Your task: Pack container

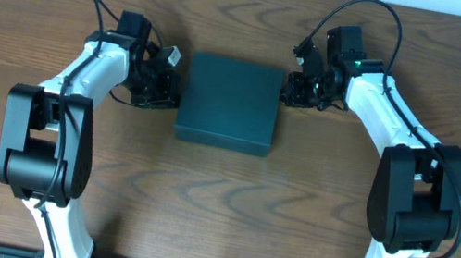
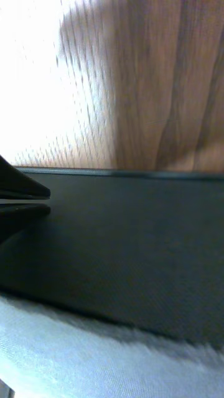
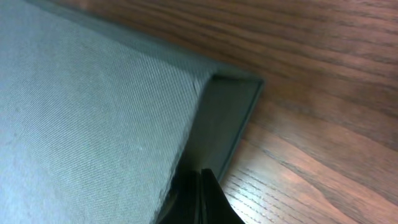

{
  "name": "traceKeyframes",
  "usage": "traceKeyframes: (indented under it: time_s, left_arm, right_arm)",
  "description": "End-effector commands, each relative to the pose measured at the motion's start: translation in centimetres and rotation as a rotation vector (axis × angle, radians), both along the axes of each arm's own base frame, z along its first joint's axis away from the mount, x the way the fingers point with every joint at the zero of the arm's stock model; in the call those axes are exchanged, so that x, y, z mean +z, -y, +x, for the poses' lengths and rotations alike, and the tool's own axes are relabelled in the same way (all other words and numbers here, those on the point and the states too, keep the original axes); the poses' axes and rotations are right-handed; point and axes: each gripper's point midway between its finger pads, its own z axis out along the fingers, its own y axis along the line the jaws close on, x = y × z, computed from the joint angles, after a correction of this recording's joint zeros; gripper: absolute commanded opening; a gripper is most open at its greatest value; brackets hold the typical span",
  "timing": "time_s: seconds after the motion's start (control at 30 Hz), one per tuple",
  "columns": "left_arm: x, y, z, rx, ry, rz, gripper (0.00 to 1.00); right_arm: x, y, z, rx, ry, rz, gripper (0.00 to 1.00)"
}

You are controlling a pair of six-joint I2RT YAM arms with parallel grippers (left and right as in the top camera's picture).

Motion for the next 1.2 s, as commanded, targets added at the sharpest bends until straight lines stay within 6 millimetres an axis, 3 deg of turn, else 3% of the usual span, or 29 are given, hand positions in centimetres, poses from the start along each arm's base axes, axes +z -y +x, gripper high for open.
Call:
traceKeyframes:
  time_s: [0.0,0.23,0.33,0.43,0.53,0.7,0.8,0.93,1.07,1.17]
  left_arm:
    - [0.7,1.2,-0.3,-0.014,-0.003,-0.036,0.06]
    - [0.6,1.0,-0.4,-0.009,-0.007,-0.027,0.06]
    - [0.5,-0.1,-0.1,0.024,-0.010,0.002,0.06]
    - [1.5,-1.6,0.3,0.056,0.002,0.028,0.06]
    - [3.9,-3.1,0.7,0.088,0.043,0.058,0.06]
    - [11.3,-4.1,0.2,0.120,0.214,0.058,0.06]
    - [16.4,-4.4,-1.9,0.125,0.337,0.090,0.06]
    - [20.6,-3.8,-5.7,0.077,0.437,0.106,0.06]
    - [21.8,-3.0,-11.0,-0.002,0.463,0.124,0.06]
    - [20.6,-2.5,-15.5,-0.035,0.466,0.110,0.06]
  right_arm:
    - [1.1,-0.8,-0.2,0.006,0.013,0.019,0.01]
    - [0.9,-0.2,0.1,-0.007,0.024,-0.008,0.01]
    - [1.4,1.4,0.6,-0.054,0.025,-0.051,0.01]
    - [3.6,3.9,1.4,-0.120,0.049,-0.087,0.01]
    - [7.0,6.2,2.0,-0.148,0.125,-0.097,0.01]
    - [13.7,10.3,1.8,-0.220,0.270,-0.092,0.01]
    - [16.8,11.9,-1.3,-0.244,0.267,-0.102,0.02]
    - [18.7,11.7,-6.2,-0.139,0.268,-0.143,0.02]
    - [19.3,11.2,-11.2,-0.130,0.258,-0.123,0.02]
    - [18.0,11.0,-16.5,-0.135,0.242,-0.110,0.01]
